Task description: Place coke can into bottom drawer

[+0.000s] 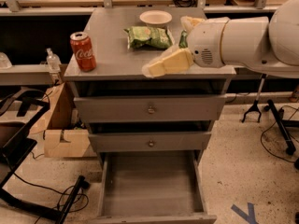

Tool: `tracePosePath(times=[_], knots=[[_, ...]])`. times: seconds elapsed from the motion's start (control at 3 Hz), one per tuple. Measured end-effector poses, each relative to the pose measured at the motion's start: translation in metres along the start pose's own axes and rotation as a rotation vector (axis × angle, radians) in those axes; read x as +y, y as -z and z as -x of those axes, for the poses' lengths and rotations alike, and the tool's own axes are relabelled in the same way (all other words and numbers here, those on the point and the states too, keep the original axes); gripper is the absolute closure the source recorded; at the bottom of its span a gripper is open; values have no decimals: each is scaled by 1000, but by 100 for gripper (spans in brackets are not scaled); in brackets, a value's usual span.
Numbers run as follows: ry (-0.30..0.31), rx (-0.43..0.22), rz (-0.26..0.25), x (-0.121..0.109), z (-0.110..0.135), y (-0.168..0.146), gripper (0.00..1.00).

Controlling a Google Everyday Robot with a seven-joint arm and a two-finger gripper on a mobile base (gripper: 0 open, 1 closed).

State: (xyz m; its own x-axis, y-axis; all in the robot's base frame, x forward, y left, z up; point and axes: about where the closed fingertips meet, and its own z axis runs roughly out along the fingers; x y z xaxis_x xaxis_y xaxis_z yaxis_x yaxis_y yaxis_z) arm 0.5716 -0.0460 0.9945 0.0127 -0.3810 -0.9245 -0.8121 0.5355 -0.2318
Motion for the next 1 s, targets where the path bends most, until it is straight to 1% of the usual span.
tracePosePath(times=[0.33,0.67,1.0], knots=[[5,-6,16,2,1,-6,0],[11,-42,75,0,1,-52,0],[17,-60,119,-9,2,-110,0]])
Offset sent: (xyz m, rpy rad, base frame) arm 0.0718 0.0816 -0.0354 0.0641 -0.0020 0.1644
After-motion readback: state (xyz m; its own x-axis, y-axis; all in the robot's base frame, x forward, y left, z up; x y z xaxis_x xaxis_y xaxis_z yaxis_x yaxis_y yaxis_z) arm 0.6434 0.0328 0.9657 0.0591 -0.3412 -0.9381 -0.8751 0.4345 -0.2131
